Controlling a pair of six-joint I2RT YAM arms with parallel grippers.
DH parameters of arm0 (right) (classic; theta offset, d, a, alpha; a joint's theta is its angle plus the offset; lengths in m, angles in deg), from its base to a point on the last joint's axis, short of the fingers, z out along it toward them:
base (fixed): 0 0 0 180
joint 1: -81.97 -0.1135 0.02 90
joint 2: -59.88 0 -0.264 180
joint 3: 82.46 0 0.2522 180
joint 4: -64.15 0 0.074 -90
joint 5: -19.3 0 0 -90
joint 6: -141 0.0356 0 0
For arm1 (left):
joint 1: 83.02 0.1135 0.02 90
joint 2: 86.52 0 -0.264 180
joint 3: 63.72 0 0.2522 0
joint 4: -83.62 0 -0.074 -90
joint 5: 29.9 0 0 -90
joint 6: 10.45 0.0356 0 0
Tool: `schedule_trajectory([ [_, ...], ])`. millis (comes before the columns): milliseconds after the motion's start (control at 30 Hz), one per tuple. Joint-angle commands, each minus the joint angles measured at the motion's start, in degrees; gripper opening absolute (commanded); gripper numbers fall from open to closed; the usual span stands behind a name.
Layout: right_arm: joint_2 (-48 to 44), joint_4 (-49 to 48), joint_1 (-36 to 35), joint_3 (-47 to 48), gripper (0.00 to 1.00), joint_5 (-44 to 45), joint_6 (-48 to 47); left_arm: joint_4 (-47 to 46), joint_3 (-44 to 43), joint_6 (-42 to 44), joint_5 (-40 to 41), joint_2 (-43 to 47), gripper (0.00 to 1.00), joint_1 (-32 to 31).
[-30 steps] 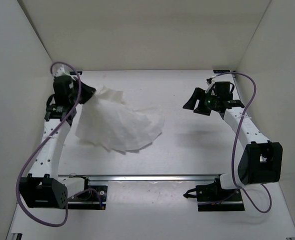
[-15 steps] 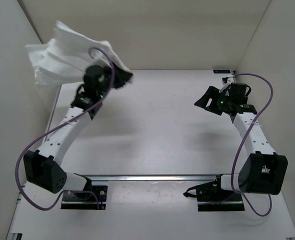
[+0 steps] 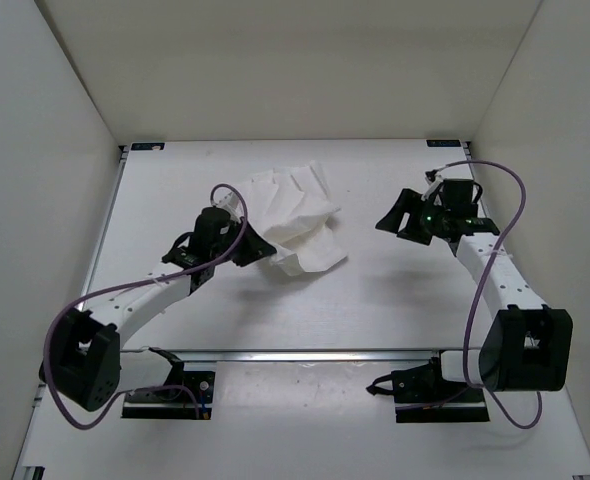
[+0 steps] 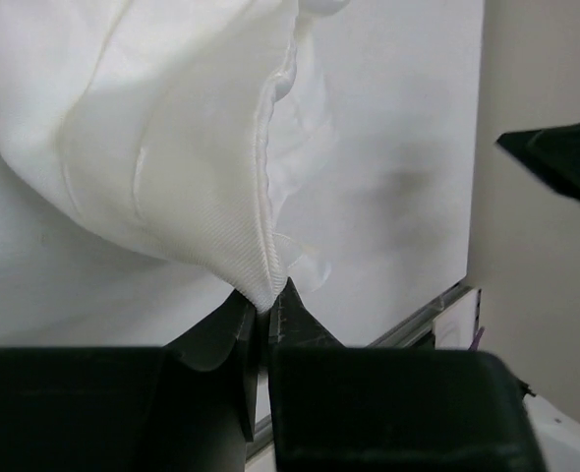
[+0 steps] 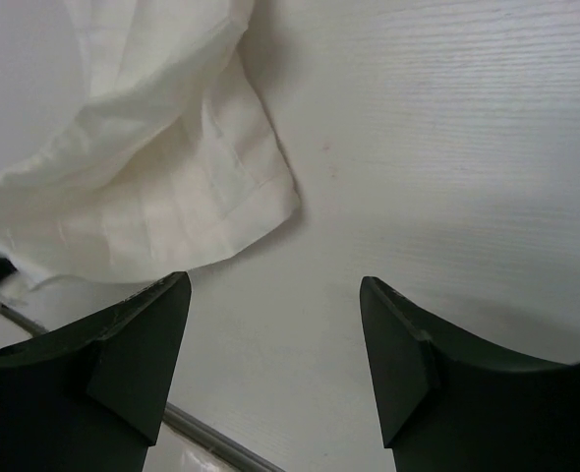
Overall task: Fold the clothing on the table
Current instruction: Flatten the skirt out
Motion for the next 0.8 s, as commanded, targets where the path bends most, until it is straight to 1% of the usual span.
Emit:
schedule_trajectory([
  [0, 1.3, -3.29, -3.93, -0.82, 0.67, 0.09, 2.29, 0.82, 1.15, 0.49, 0.49, 4.84, 0.0, 2.97],
  [67, 1.74, -3.82, -6.48, -1.69, 0.67, 0.08, 3.97, 1.88, 2.47, 1.11, 0.66, 5.99, 0.0, 5.43],
  [100, 1.74, -4.78, -9.1, -2.74, 0.66, 0.52, 4.67, 3.45, 2.73, 1.2, 1.18, 6.0, 0.0, 6.31],
  [167, 1.74, -6.1, -12.1, -5.81, 0.67, 0.52, 5.81, 5.13, 3.87, 1.99, 2.58, 7.48, 0.0, 7.8],
  [267, 2.97, -11.02, -14.13, -9.68, 0.65, -1.84, 7.48, 7.33, 7.03, 1.64, 4.44, 10.81, 0.0, 9.12],
  [300, 4.19, -12.77, -14.14, -9.87, 0.65, -2.46, 7.57, 7.24, 8.52, 1.47, 3.66, 11.44, 0.0, 10.61],
  [367, 5.6, -14.27, -15.63, -10.49, 0.65, -2.64, 6.35, 7.25, 9.85, 1.29, 3.3, 13.37, 0.0, 11.32],
  [467, 8.67, -14.89, -18.87, -8.91, 0.65, -1.68, 2.92, 6.81, 10.73, 1.46, 2.42, 13.64, 0.0, 10.97],
  [600, 14.56, -18.67, -18.97, -6.81, 0.65, -3.96, 1.6, 6.62, 11.44, 0.67, 0.84, 12.94, 0.0, 10.19],
  [767, 19.58, -19.38, -19.5, -1.89, 0.65, -3.97, -0.51, 8.03, 11.26, 1.03, 1.63, 13.29, 0.0, 10.18],
])
